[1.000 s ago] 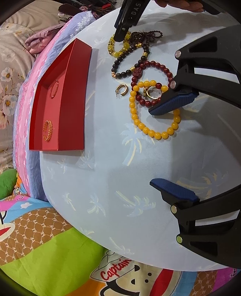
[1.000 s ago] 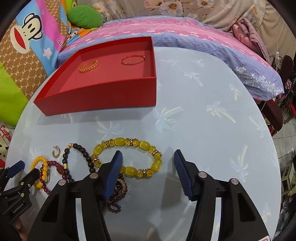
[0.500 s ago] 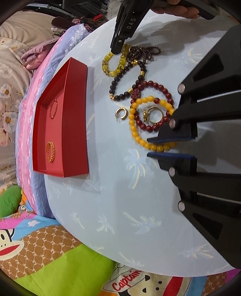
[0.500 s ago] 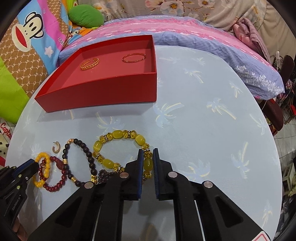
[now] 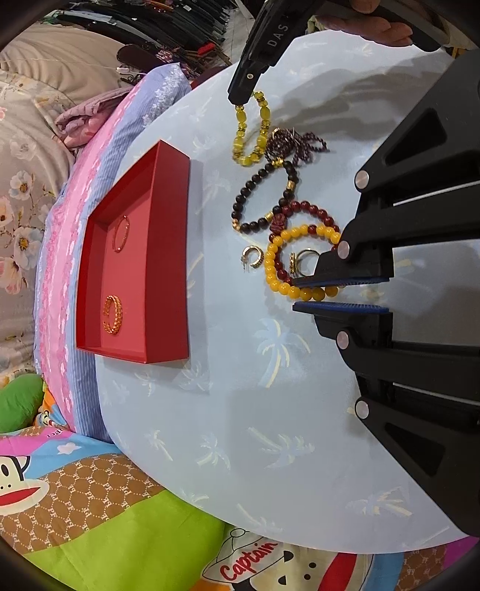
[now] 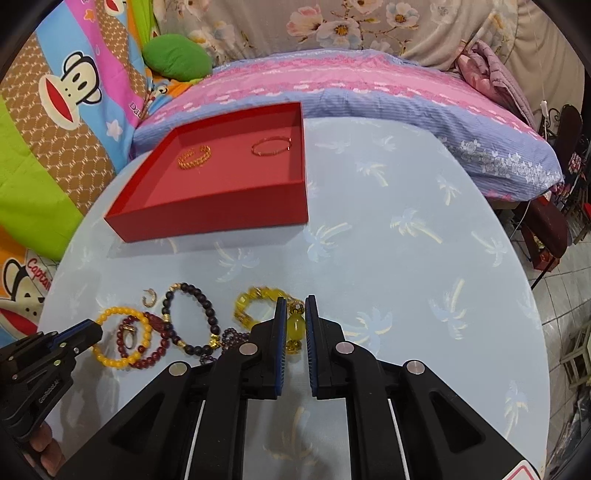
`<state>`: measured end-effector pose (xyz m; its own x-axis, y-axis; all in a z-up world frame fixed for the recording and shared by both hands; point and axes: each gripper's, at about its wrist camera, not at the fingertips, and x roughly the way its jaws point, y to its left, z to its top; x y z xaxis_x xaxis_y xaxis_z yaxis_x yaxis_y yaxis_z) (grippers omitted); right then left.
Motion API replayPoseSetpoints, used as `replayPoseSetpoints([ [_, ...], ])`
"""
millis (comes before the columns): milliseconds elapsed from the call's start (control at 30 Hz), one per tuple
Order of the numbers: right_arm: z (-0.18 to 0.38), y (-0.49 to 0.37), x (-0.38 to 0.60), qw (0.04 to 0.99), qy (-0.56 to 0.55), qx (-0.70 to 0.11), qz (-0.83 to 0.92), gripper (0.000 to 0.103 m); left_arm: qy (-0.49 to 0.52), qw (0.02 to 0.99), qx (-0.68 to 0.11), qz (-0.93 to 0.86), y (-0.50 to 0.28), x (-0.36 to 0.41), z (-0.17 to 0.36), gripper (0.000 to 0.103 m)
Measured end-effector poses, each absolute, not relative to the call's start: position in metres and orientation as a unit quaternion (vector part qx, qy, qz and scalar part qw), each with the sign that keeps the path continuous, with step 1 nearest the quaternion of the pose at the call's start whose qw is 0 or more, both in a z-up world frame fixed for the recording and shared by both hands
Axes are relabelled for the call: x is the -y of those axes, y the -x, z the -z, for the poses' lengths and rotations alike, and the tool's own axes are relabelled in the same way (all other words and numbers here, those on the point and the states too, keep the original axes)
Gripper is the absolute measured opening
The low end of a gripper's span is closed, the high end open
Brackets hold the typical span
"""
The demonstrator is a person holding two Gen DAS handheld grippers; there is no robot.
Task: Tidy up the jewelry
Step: 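Grasp the yellow round-bead bracelet with the left tool while the right grasps the yellow glass-bead bracelet, then carry both yellow bracelets into the red box and open both tools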
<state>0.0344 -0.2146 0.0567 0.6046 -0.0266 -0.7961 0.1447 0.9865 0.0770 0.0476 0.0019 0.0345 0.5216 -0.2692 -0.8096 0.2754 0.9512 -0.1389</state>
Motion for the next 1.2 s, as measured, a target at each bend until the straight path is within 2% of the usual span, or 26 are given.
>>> replayPoseSetpoints([
  [467, -0.114, -0.046, 0.203, 0.916, -0.052, -0.398, 0.021, 0.009, -0.004, 0.882, -0.432, 0.188, -0.058, 0.008, -0.086, 0.007],
  [867, -0.155, -0.121, 0.189, 0.924, -0.064, -0.375, -0.028, 0.009, 0.016, 0.897, -0.383, 0.221, -0.133, 0.029, -0.146, 0.007],
  [1067, -0.151, -0.169, 0.185, 0.918, -0.088, -0.383, -0.050, 0.009, 0.048, 0.891, -0.384, 0.235, -0.183, 0.040, -0.150, 0.007],
  [1200, -0.125, -0.192, 0.189, 0.905, -0.107, -0.408, -0.048, 0.009, 0.057, 0.885, -0.399, 0.231, -0.210, 0.044, -0.128, 0.007],
])
